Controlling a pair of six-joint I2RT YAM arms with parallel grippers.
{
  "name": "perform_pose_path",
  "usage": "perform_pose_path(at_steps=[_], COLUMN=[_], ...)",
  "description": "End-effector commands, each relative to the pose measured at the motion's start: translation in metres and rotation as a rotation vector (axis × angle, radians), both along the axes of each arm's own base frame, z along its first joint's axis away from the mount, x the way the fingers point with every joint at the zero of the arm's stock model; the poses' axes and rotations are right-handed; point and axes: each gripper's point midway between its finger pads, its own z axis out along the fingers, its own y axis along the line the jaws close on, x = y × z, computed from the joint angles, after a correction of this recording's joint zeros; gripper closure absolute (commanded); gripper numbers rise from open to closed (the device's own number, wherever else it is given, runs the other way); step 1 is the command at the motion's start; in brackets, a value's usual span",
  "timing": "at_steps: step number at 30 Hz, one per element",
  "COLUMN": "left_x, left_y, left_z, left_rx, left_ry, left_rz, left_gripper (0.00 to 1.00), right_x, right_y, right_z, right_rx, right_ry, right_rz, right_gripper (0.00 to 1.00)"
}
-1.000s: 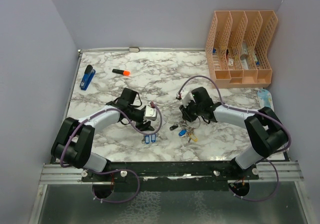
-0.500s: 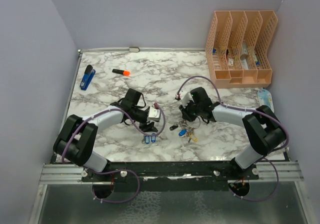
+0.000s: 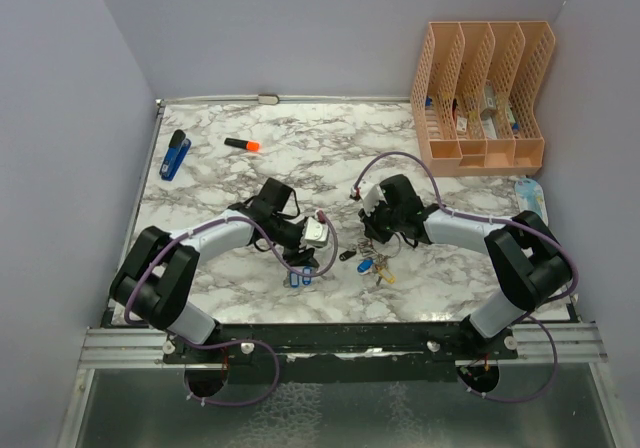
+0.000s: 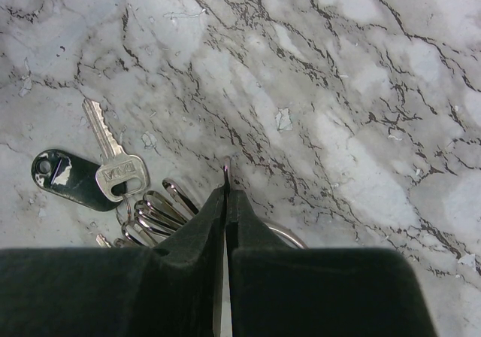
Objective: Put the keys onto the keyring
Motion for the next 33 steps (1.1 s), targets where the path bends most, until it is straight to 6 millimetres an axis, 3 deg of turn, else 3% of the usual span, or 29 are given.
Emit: perform_pose_path(at_steps=[1,9,15,21,25,28,31,33], left_x=[0.002,0.004,0.000,-0.017,-0.012,-0.008,-0.005,-0.003], left_y=[0.009,0.035,0.031,0.026,0.026,0.025,0.022,0.019], left_z=[-0.014,-0.030,-0.035,-0.044,-0.048,-0.048,-0.048,-0.045], left_rx=[0.099,0.263,0.288,0.332,0.353,0.357,0.358,0.352], left_ry=[-0.037,-0.054,-0.056,-0.038,-0.063,-0.072,-0.072,-0.064], left_rz=[-0.005,0.056,0.039,-0.018,-0.004,0.006,0.014,0.033], left_gripper=[0.48,0.55,0.59,0.61,0.79,0.84,0.99,1.00], right_x=[-0.005,-0.004,-0.002,-0.001,-0.001,-0.001,-0.001,-0.001], right_y=[-0.009,-0.009,-0.008,-0.011,-0.011,-0.012,-0.012,-0.012], right_z=[-0.006,-0.003,-0.003,-0.003,-0.002,-0.003,-0.003,-0.003], right_rx=[-0.038,-0.036,-0.041,-0.052,-0.050,-0.054,-0.055,-0.058], right_ry=[0.012,0.004,0.009,0.004,0.002,0.003,0.005,0.004], right_rz=[-0.030,-0.036,-0.039,-0.047,-0.047,-0.048,-0.048,-0.051], right_gripper=[0.99,0.99,0.99,0.99,0.99,0.99,0.99,0.99])
